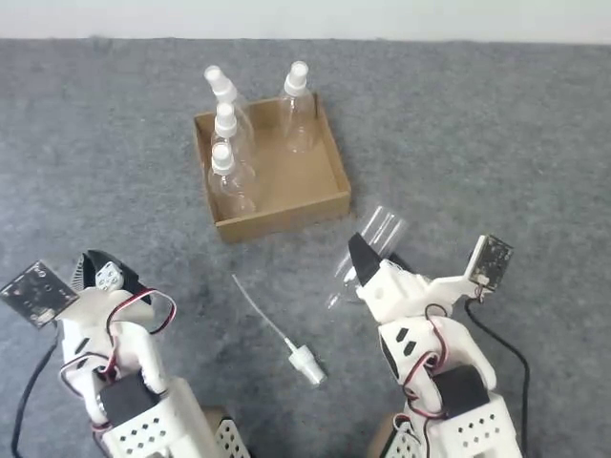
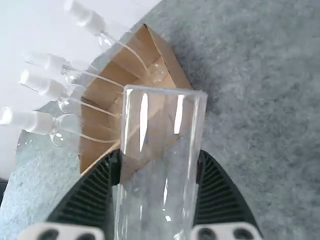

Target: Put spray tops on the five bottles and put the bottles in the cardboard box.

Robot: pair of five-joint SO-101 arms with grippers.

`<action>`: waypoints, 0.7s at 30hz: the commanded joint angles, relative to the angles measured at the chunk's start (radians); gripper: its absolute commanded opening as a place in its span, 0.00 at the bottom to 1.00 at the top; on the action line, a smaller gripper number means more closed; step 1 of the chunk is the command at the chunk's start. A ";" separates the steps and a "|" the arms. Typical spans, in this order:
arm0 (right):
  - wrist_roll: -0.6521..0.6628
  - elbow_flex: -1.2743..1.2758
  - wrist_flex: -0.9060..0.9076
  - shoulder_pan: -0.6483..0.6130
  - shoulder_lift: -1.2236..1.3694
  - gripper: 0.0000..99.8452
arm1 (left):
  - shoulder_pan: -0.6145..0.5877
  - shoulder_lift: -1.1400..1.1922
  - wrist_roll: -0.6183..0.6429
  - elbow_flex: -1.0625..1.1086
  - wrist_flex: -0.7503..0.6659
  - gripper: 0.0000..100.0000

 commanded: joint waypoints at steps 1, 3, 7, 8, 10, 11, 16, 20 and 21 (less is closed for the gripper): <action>-0.023 -0.106 -0.031 0.016 0.082 0.01 | 0.000 -0.017 0.006 -0.033 -0.029 0.02; -0.038 -0.127 -0.031 0.018 0.137 0.01 | 0.000 -0.017 0.006 -0.033 -0.029 0.02; -0.072 -0.187 -0.035 0.051 0.268 0.01 | 0.000 -0.017 0.006 -0.033 -0.029 0.02; -0.083 -0.206 -0.036 0.065 0.300 0.01 | 0.000 -0.017 0.006 -0.033 -0.029 0.02; -0.101 -0.236 -0.041 0.087 0.367 0.01 | 0.000 -0.017 0.006 -0.033 -0.029 0.02; -0.112 -0.250 -0.041 0.093 0.400 0.01 | 0.000 -0.017 0.006 -0.033 -0.029 0.02; -0.141 -0.296 -0.051 0.102 0.549 0.01 | 0.000 -0.017 0.005 -0.033 -0.029 0.02; -0.160 -0.304 -0.114 0.104 0.654 0.01 | 0.000 -0.017 0.005 -0.033 -0.029 0.02; -0.160 -0.304 -0.133 0.105 0.677 0.01 | 0.000 -0.017 0.005 -0.033 -0.029 0.02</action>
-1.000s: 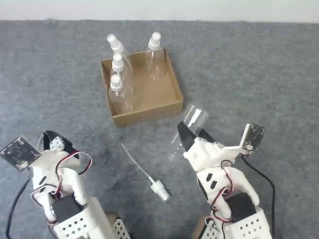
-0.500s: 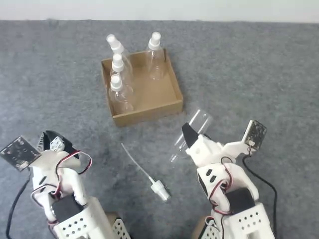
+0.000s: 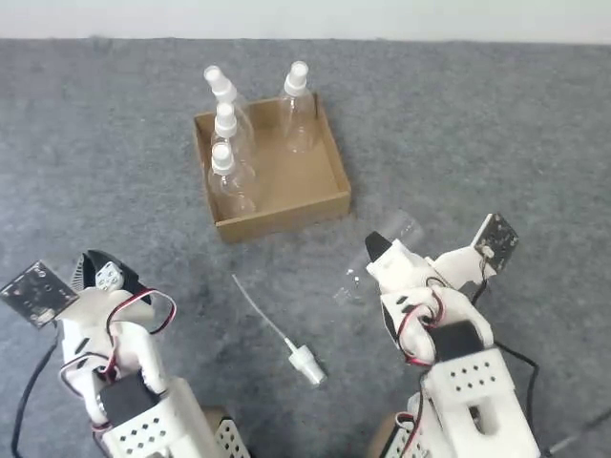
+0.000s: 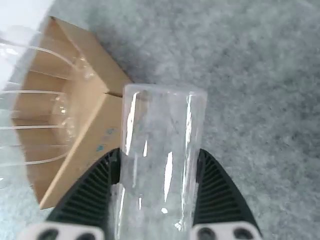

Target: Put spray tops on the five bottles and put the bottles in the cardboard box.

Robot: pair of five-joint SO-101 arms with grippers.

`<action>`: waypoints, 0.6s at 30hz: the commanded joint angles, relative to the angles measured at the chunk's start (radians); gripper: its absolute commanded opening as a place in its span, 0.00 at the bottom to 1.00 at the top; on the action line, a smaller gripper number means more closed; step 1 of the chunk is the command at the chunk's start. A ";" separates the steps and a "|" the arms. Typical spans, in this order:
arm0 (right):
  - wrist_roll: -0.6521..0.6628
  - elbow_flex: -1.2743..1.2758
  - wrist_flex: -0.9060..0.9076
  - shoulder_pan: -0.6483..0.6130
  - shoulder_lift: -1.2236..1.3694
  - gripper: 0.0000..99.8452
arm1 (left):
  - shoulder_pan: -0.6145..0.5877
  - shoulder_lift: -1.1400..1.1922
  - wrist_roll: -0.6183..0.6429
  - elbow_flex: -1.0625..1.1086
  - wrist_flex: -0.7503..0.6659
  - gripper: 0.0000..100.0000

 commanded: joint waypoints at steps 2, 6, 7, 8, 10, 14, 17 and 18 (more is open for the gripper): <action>-0.011 -0.080 -0.090 0.025 0.111 0.01 | 0.000 -0.017 0.005 -0.033 -0.029 0.02; -0.011 -0.100 -0.124 0.085 0.191 0.01 | 0.000 -0.017 0.005 -0.033 -0.029 0.02; -0.011 -0.110 -0.124 0.091 0.214 0.01 | 0.000 -0.017 0.005 -0.033 -0.029 0.02; -0.009 -0.120 -0.124 0.097 0.239 0.01 | 0.000 -0.017 0.005 -0.033 -0.029 0.02; -0.008 -0.144 -0.124 0.097 0.291 0.01 | 0.000 -0.017 0.005 -0.033 -0.029 0.02; -0.008 -0.189 -0.124 0.097 0.387 0.01 | 0.000 -0.017 0.005 -0.033 -0.029 0.02; -0.008 -0.213 -0.124 0.099 0.443 0.01 | 0.000 -0.017 0.005 -0.033 -0.029 0.02; -0.008 -0.219 -0.124 0.101 0.452 0.01 | 0.000 -0.017 0.005 -0.033 -0.029 0.02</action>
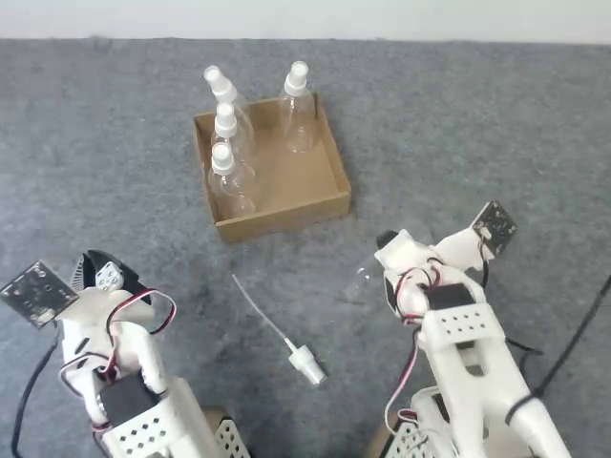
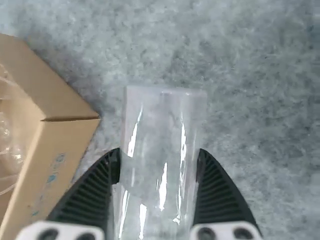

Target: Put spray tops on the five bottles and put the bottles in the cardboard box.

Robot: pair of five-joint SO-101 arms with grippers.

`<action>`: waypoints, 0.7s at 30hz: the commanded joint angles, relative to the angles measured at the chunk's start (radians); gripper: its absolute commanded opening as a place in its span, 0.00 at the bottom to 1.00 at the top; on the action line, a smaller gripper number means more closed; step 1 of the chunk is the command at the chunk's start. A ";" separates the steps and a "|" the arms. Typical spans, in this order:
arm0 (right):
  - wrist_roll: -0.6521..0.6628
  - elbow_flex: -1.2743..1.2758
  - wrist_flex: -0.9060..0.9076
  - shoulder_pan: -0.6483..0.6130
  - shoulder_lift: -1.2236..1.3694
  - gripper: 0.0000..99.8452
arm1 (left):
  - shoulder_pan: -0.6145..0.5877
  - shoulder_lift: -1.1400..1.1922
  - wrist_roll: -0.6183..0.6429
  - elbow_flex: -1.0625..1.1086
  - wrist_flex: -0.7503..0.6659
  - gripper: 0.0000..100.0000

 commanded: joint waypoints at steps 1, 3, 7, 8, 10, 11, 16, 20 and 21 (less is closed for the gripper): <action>-0.008 -0.083 -0.021 0.021 0.030 0.01 | 0.000 -0.017 0.005 -0.033 -0.029 0.02; -0.008 -0.095 -0.021 0.028 0.047 0.01 | 0.000 -0.017 0.005 -0.033 -0.029 0.02; -0.008 -0.101 -0.021 0.030 0.058 0.03 | 0.000 -0.017 0.005 -0.033 -0.029 0.02; -0.008 -0.104 -0.021 0.030 0.058 0.06 | 0.000 -0.017 0.005 -0.033 -0.029 0.02; -0.008 -0.104 -0.021 0.030 0.058 0.13 | 0.000 -0.017 0.005 -0.033 -0.029 0.02; -0.008 -0.104 -0.021 0.028 0.058 0.17 | 0.000 -0.017 0.005 -0.033 -0.029 0.02; -0.008 -0.104 -0.021 0.025 0.058 0.24 | 0.000 -0.017 0.005 -0.033 -0.029 0.02; -0.008 -0.104 -0.021 0.028 0.050 0.21 | 0.000 -0.017 0.005 -0.033 -0.029 0.02; -0.008 -0.104 -0.021 0.028 0.047 0.21 | 0.000 -0.017 0.005 -0.033 -0.029 0.02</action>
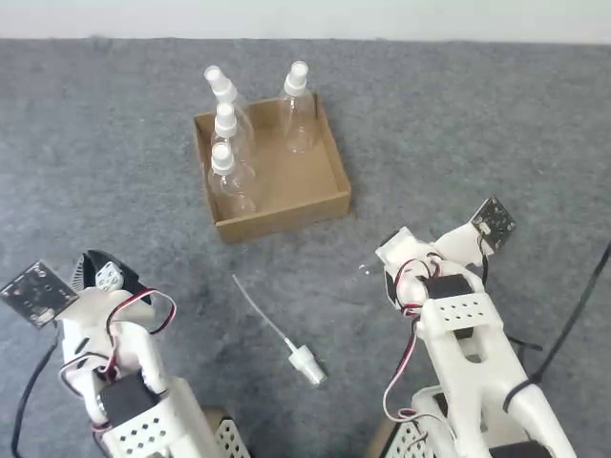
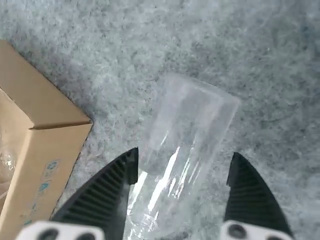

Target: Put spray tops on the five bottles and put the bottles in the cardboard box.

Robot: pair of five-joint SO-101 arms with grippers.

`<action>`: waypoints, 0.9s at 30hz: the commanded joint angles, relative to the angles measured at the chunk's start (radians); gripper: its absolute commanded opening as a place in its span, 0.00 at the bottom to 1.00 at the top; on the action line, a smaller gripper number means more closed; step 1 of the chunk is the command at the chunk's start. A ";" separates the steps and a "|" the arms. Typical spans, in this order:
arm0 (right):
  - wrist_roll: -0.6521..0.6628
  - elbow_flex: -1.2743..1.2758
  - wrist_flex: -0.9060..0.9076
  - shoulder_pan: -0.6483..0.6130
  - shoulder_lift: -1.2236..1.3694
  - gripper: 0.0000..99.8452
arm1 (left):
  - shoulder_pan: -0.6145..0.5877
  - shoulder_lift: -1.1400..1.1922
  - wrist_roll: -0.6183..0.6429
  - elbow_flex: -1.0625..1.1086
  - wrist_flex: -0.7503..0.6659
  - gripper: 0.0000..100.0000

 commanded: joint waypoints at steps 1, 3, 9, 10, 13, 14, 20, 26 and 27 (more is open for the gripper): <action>-0.008 -0.071 -0.019 0.012 -0.015 0.21 | 0.000 -0.017 0.005 -0.033 -0.029 0.02; -0.008 -0.081 -0.018 0.013 -0.015 0.21 | 0.000 -0.017 0.005 -0.033 -0.029 0.02; -0.006 -0.222 0.171 0.002 -0.015 0.21 | 0.000 -0.017 0.005 -0.033 -0.029 0.02; 0.005 -0.255 0.209 -0.005 -0.015 0.21 | 0.000 -0.017 0.003 -0.033 -0.029 0.02; 0.044 -0.336 0.302 -0.036 -0.015 0.21 | 0.000 -0.017 0.003 -0.033 -0.029 0.02; 0.051 -0.359 0.325 -0.048 -0.015 0.21 | 0.000 -0.017 0.003 -0.033 -0.029 0.02; 0.069 -0.431 0.415 -0.117 -0.004 0.21 | 0.000 -0.017 0.003 -0.033 -0.029 0.02; 0.244 -0.462 0.470 -0.130 -0.007 0.21 | 0.000 -0.017 0.003 -0.031 -0.029 0.02; 0.287 -0.468 0.479 -0.134 -0.008 0.21 | 0.000 -0.017 0.003 -0.031 -0.029 0.02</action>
